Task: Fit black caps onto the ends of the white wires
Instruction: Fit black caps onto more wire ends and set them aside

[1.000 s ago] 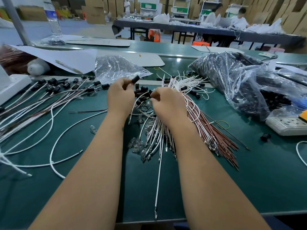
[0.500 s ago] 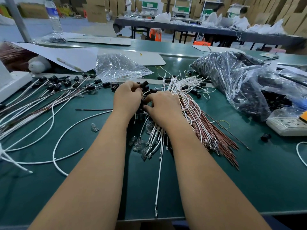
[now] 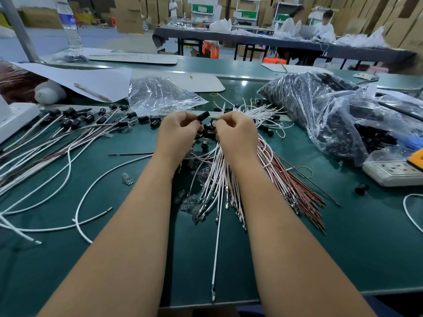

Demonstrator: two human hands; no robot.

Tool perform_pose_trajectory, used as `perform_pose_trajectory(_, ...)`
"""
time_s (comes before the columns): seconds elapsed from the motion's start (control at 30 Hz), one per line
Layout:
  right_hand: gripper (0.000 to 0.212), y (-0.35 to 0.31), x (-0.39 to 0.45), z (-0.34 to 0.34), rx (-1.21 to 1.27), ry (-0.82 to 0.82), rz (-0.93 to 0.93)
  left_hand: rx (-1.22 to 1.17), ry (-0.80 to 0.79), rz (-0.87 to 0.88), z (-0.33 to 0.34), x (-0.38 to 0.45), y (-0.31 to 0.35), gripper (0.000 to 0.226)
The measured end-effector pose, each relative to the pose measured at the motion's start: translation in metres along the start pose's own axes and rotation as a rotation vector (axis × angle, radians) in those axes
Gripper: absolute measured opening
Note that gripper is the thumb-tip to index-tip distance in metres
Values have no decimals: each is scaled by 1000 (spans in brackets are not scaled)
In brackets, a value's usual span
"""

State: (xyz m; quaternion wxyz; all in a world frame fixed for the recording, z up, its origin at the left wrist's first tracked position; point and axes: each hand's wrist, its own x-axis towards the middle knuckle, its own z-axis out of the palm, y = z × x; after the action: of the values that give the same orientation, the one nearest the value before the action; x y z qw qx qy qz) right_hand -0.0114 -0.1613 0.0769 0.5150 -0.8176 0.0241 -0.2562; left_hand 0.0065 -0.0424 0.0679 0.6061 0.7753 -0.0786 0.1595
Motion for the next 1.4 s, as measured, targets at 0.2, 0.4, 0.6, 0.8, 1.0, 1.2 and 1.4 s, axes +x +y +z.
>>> perform_pose_trajectory(0.2, 18, -3, 3, -4, 413, -79, 160, -166, -26, 4, 1, 0, 7, 13)
perform_pose_trajectory(0.4, 18, -4, 0, -3, 421, -121, 143, -234, -48, -19, 0, 0, 6, 11)
perform_pose_trajectory(0.6, 18, -5, 0, -5, 441, -124, 141, -263, -62, -50, 0, -1, 7, 14)
perform_pose_trajectory(0.8, 13, -3, 1, -6, 483, -99, 188, -347, -115, -124, -2, 0, 7, 17)
perform_pose_trajectory(1.0, 18, -2, 2, -5, 517, -84, 170, -288, -52, -37, 2, -2, 6, 11)
perform_pose_trajectory(1.2, 23, 3, 5, -4, 290, 35, 90, -268, 102, -89, -1, 2, 4, 12)
perform_pose_trajectory(1.4, 29, 1, 0, 0, 33, -27, -77, -221, 44, -55, -2, 0, 3, 11)
